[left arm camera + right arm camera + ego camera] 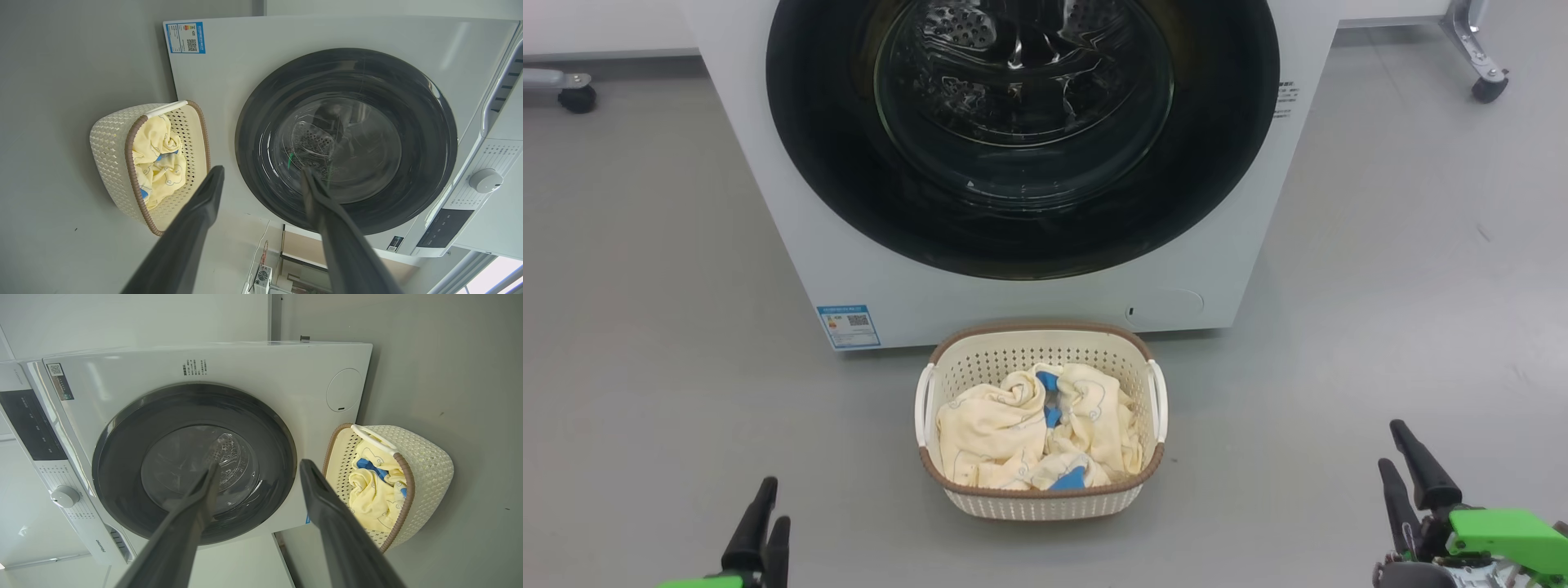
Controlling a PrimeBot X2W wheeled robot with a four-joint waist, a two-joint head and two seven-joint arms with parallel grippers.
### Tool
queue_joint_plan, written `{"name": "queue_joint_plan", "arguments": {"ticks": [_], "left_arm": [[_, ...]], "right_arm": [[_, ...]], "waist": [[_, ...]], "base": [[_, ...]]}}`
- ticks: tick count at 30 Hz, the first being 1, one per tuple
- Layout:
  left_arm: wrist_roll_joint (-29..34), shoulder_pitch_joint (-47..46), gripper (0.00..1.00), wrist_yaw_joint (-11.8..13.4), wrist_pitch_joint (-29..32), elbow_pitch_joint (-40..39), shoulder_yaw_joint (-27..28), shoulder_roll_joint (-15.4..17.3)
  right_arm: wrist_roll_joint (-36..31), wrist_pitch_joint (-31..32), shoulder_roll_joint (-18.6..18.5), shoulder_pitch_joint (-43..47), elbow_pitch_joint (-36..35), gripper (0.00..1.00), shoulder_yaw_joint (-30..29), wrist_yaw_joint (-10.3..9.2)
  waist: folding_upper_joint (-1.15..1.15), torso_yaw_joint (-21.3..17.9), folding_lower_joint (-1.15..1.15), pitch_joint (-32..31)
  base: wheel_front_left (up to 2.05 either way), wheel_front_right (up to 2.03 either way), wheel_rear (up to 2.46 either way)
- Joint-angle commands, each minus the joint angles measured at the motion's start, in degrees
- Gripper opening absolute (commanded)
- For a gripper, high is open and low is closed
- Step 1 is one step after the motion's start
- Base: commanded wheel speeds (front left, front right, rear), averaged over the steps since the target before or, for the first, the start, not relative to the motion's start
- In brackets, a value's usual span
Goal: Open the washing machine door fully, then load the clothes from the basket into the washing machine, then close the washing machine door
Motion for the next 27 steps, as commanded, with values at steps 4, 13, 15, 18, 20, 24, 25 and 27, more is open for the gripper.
{"name": "queue_joint_plan", "arguments": {"ticks": [4, 13, 15, 18, 20, 24, 25, 27], "left_arm": [[1.31, -2.96, 1.00, -0.02, -1.15, -2.71, -0.21, 0.58], [2.49, -3.51, 1.00, -0.02, -2.67, -4.06, -0.69, 0.65], [2.73, -3.63, 1.00, -0.02, -3.01, -4.37, -0.82, 0.67], [2.96, -3.83, 1.00, -0.02, -3.51, -4.79, -0.80, 0.70], [3.30, -4.03, 1.00, -0.02, -3.85, -5.06, -0.88, 0.71], [4.89, -4.41, 1.00, -0.02, -4.52, -5.58, -0.64, 0.75], [5.19, -4.50, 1.00, -0.02, -4.69, -5.73, -0.55, 0.75], [5.49, -4.68, 1.00, -0.03, -5.02, -5.93, -0.44, 0.77]], "right_arm": [[-1.21, -1.08, -0.43, -3.26, -2.71, 1.00, 0.30, -0.02], [-3.45, -2.60, -0.51, -3.85, -3.43, 1.00, 0.77, -0.03], [-4.10, -2.94, -0.52, -3.99, -3.60, 1.00, 0.84, -0.04], [-5.12, -3.45, -0.55, -4.26, -3.81, 1.00, 0.90, -0.04], [-6.05, -3.78, -0.57, -4.47, -3.95, 1.00, 0.93, -0.04], [-7.79, -4.46, -0.60, -4.92, -3.94, 1.00, 0.88, -0.05], [-8.17, -4.62, -0.61, -5.08, -3.94, 1.00, 0.74, -0.05], [-9.14, -4.96, -0.63, -5.41, -3.96, 1.00, 0.54, -0.05]], "waist": [[0.00, -0.05, 0.00, 0.06], [0.00, -0.16, 0.00, 0.14], [0.00, -0.19, 0.00, 0.15], [0.00, -0.22, 0.00, 0.17], [0.00, -0.25, 0.00, 0.18], [0.00, -0.29, 0.00, 0.21], [0.00, -0.30, 0.00, 0.23], [0.00, -0.31, 0.00, 0.24]], "base": [[0.00, 0.00, 0.00], [0.00, 0.00, 0.00], [0.00, 0.00, 0.00], [0.00, 0.00, 0.00], [0.00, 0.00, 0.00], [0.00, 0.00, 0.00], [0.00, 0.00, 0.00], [0.00, 0.00, 0.00]]}}
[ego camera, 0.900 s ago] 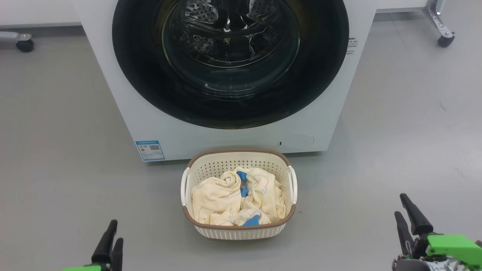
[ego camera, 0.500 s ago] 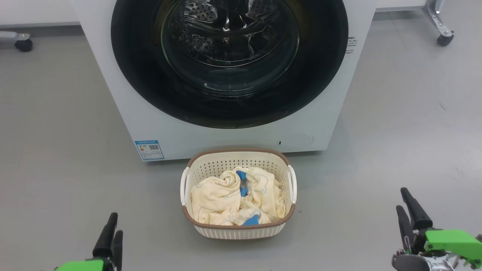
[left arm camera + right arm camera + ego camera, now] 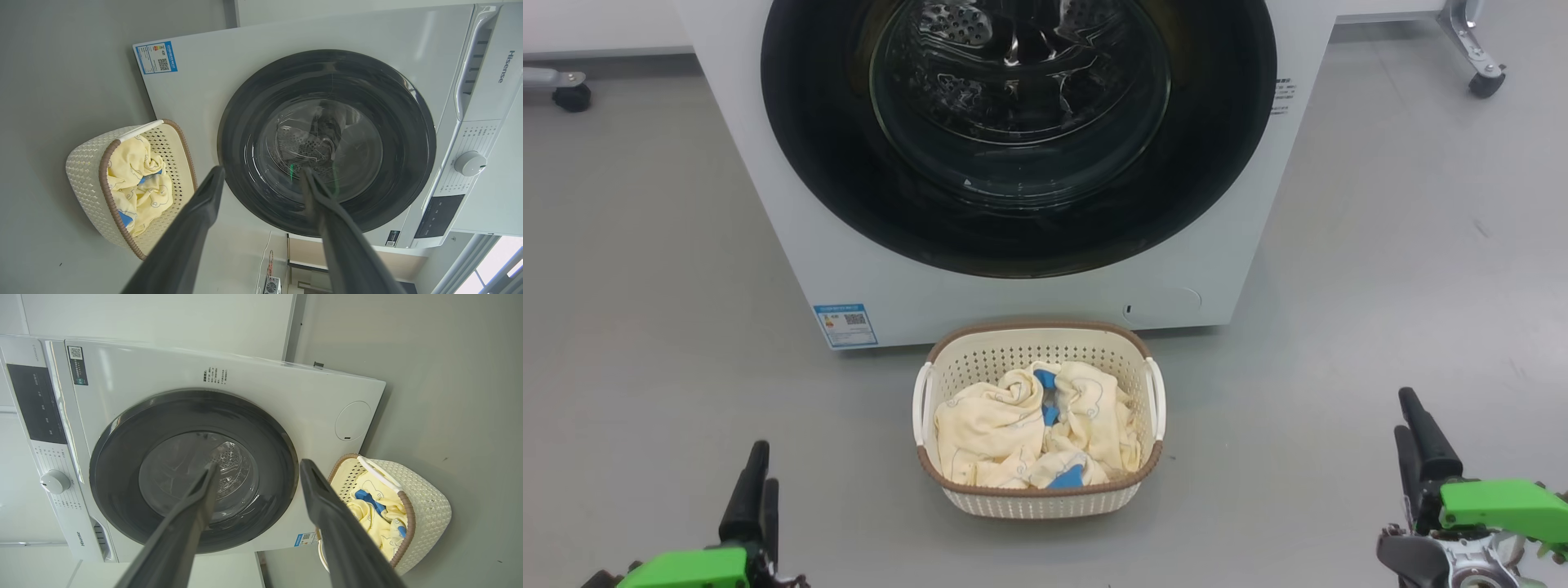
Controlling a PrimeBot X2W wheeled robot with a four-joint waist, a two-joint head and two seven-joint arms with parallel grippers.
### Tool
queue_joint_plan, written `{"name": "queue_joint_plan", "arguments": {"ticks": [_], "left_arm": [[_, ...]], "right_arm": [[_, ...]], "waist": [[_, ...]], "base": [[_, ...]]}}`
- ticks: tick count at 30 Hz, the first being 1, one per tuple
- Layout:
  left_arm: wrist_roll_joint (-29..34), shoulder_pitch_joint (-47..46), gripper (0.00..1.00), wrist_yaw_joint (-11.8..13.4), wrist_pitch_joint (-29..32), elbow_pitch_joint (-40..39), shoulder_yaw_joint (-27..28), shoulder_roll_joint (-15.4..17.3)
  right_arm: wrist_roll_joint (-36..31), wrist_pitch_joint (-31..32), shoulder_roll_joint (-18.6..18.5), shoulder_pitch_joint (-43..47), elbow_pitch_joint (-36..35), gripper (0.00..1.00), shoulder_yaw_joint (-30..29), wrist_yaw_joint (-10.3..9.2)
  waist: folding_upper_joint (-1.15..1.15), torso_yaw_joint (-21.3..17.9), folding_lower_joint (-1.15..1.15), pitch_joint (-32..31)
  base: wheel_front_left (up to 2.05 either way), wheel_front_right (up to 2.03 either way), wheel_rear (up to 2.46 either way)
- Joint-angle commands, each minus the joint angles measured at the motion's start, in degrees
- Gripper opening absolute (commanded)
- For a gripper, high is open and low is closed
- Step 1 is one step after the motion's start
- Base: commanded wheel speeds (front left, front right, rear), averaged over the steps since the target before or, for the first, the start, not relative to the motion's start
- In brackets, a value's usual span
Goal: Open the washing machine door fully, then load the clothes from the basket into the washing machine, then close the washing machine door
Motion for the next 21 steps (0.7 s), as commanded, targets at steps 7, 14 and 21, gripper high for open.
{"name": "queue_joint_plan", "arguments": {"ticks": [7, 14, 21], "left_arm": [[2.95, -3.92, 1.00, -0.03, -1.69, -3.87, 0.93, 0.77], [6.01, -4.60, 1.00, -0.03, -2.87, -5.33, 2.73, 0.83], [10.45, -5.26, 1.00, -0.03, -3.88, -6.80, 2.86, 0.88]], "right_arm": [[-6.01, -1.58, -0.69, -4.37, -2.95, 1.00, -0.96, -0.06], [-11.24, -2.76, -0.75, -5.32, -4.71, 1.00, -1.54, -0.07], [-15.94, -3.78, -0.80, -6.07, -5.96, 1.00, -2.25, -0.08]], "waist": [[0.00, 0.00, 0.00, 0.03], [0.00, 0.01, 0.00, 0.13], [0.00, 0.14, 0.00, 0.33]], "base": [[0.00, 0.00, 0.00], [0.00, 0.00, 0.00], [0.00, 0.00, 0.00]]}}
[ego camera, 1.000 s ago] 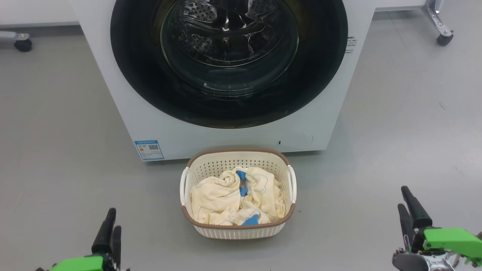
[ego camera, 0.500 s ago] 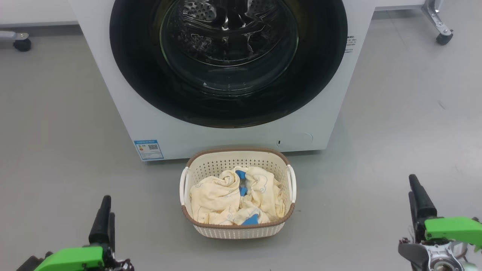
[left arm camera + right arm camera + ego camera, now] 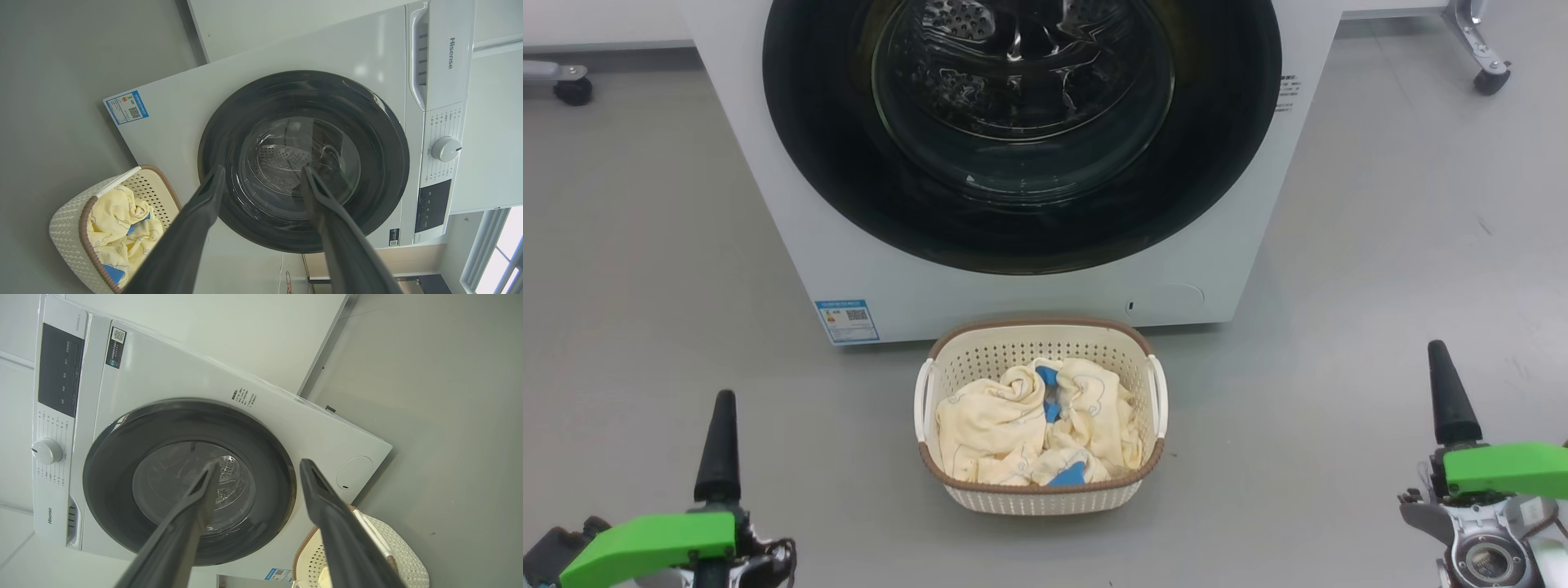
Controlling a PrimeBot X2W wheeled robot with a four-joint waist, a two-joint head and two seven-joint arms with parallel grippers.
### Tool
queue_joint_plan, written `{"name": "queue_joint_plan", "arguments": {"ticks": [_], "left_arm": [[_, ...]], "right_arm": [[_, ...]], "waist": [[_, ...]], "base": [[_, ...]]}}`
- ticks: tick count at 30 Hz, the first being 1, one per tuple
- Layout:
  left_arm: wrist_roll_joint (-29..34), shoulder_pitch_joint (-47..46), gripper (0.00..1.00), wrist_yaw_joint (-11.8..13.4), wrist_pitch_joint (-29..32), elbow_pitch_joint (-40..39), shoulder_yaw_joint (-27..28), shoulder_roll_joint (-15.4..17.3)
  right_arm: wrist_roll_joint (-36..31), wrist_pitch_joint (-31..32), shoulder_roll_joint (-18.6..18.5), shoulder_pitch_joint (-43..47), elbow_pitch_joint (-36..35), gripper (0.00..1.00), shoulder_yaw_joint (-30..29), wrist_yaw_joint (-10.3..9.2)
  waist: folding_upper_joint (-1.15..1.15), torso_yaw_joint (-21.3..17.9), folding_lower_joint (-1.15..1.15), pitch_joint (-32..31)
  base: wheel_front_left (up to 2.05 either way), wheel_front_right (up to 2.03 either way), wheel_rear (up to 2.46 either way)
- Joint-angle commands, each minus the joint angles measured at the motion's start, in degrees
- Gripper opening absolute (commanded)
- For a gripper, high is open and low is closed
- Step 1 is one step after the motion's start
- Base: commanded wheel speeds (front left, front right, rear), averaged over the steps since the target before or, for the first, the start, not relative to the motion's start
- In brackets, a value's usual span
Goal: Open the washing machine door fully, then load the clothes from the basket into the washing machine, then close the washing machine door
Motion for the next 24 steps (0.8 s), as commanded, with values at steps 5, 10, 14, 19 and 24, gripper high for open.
{"name": "queue_joint_plan", "arguments": {"ticks": [5, 10, 14, 19, 24], "left_arm": [[6.12, -3.45, 1.00, -0.03, -1.21, -4.31, 1.73, 0.85], [13.01, -3.76, 1.00, -0.04, -2.06, -5.89, 1.43, 0.89], [17.70, -3.87, 1.00, -0.04, -2.73, -6.68, 0.85, 0.92], [22.57, -4.09, 1.00, -0.04, -3.57, -7.48, 0.11, 0.96], [26.92, -4.24, 1.00, -0.04, -4.41, -6.63, -0.23, 1.01]], "right_arm": [[-6.45, -1.45, -0.83, -4.23, -3.42, 1.00, 1.18, -0.08], [-12.34, -2.29, -0.88, -4.75, -4.39, 1.00, 1.77, -0.09], [-16.95, -2.96, -0.91, -5.19, -5.56, 1.00, 2.79, -0.10], [-22.12, -3.81, -0.95, -5.51, -6.42, 1.00, 3.82, -0.10], [-28.43, -4.66, -1.00, -5.77, -7.11, 1.00, 4.76, -0.11]], "waist": [[0.00, 0.09, 0.00, 0.15], [0.00, 0.10, 0.00, 0.20], [0.00, 0.06, 0.00, 0.23], [0.00, 0.10, 0.00, 0.23], [0.00, 0.23, 0.00, 0.14]], "base": [[0.00, 0.00, 0.00], [0.00, 0.00, 0.00], [0.00, 0.00, 0.00], [0.00, 0.00, 0.00], [0.00, 0.00, 0.00]]}}
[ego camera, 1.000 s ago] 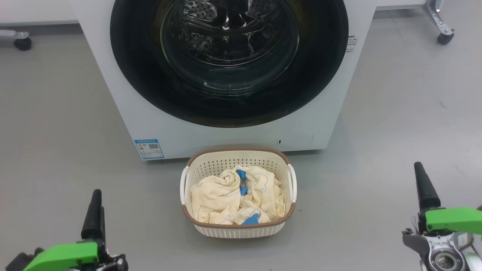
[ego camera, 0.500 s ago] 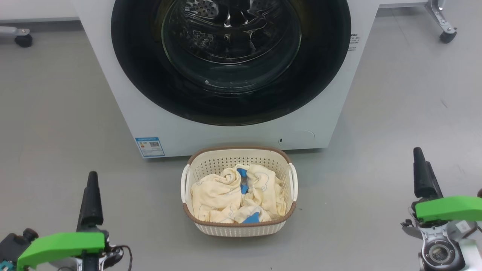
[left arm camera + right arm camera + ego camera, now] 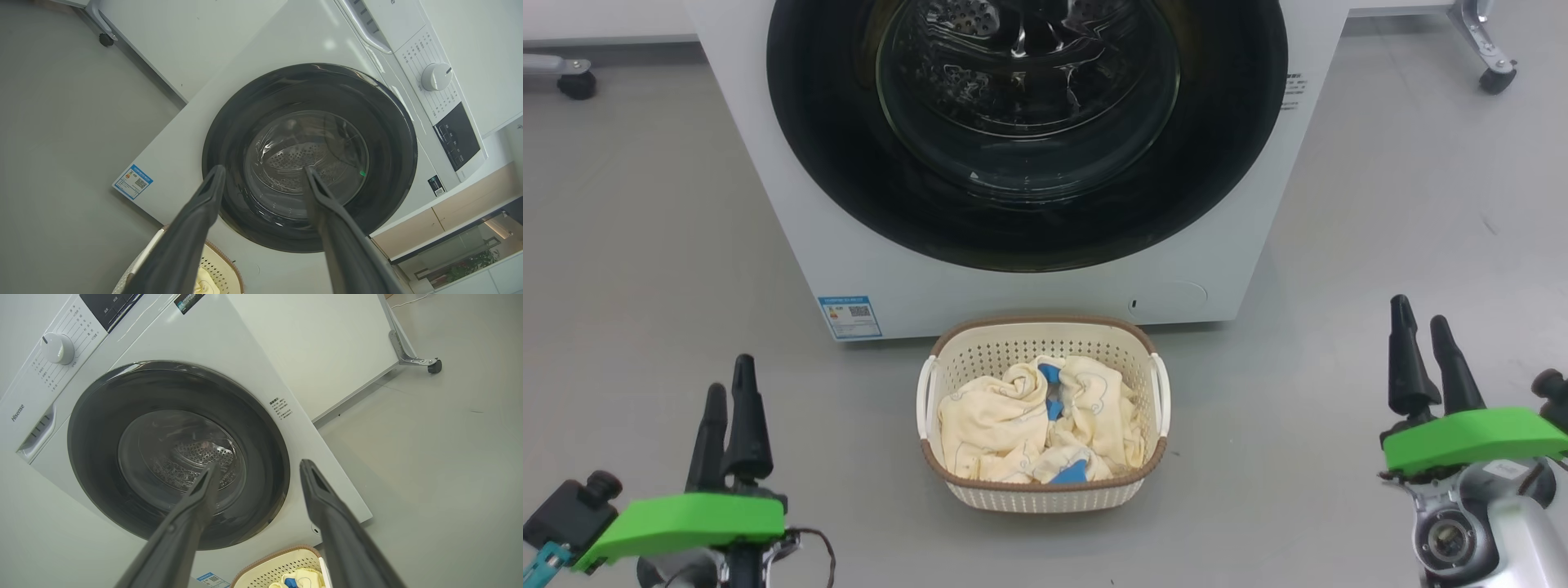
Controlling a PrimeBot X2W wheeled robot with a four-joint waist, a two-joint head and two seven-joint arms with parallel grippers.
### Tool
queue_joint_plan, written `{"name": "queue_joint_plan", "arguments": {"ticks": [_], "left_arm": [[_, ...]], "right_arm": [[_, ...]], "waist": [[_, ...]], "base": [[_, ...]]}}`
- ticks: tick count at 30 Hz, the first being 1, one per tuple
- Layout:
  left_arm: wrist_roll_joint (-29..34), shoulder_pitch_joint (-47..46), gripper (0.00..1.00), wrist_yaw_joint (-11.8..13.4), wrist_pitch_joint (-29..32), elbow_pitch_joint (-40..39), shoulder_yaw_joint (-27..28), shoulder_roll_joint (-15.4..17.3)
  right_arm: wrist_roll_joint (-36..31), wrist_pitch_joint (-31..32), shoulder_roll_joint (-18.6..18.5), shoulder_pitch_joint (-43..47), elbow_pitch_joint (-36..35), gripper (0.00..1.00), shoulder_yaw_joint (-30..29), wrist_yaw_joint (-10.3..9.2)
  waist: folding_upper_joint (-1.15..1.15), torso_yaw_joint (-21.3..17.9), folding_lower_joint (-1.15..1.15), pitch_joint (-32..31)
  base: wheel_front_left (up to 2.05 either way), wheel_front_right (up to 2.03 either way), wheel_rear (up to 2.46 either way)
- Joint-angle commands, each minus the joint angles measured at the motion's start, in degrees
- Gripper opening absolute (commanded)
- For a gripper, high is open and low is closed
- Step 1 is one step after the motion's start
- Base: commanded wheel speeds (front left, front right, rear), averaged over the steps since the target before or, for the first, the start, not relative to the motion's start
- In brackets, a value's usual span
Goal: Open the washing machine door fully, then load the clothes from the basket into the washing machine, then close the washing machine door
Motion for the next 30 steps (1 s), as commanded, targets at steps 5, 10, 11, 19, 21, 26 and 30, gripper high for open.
{"name": "queue_joint_plan", "arguments": {"ticks": [5, 10, 11, 19, 21, 26, 30], "left_arm": [[6.64, -3.53, 1.00, -0.03, -1.52, -3.37, 0.82, 0.96], [10.69, -3.35, 1.00, -0.03, -2.36, -3.63, -0.51, 1.00], [11.56, -3.36, 1.00, -0.03, -2.53, -3.75, -0.57, 1.01], [18.43, -3.77, 1.00, -0.04, -3.71, -4.42, -0.38, 1.07], [19.78, -3.82, 1.00, -0.04, -4.05, -4.28, -0.29, 1.08], [21.91, -4.04, 1.00, 0.20, -4.89, -3.40, 0.13, 1.13], [25.56, -4.24, 1.00, 0.55, -5.56, -2.83, -0.22, 1.16]], "right_arm": [[-7.37, -1.61, -1.04, -3.93, -2.69, 1.00, 1.44, -0.11], [-12.47, -2.45, -1.08, -4.37, -2.84, 1.00, 2.03, -0.11], [-13.51, -2.62, -1.09, -4.44, -2.85, 1.00, 2.12, -0.11], [-20.42, -3.80, -1.15, -4.92, -2.98, 1.00, 3.07, -0.12], [-22.28, -4.14, -1.17, -5.10, -2.95, 1.00, 3.29, -0.13], [-26.44, -4.98, -1.21, -5.49, -2.80, 1.00, 3.73, -0.13], [-29.52, -5.66, -1.24, -5.79, -2.71, 1.00, 4.05, -0.14]], "waist": [[0.00, 0.18, 0.00, 0.08], [0.00, 0.11, 0.00, 0.10], [0.00, 0.09, 0.00, 0.12], [0.00, -0.11, 0.00, 0.34], [0.00, -0.15, 0.00, 0.40], [0.00, -0.24, 0.00, 0.46], [0.00, -0.24, 0.00, 0.46]], "base": [[0.00, 0.00, 0.00], [0.00, 0.00, 0.00], [0.00, 0.00, 0.00], [0.00, 0.00, 0.00], [0.00, 0.00, 0.00], [0.00, 0.00, 0.00], [0.00, 0.00, 0.00]]}}
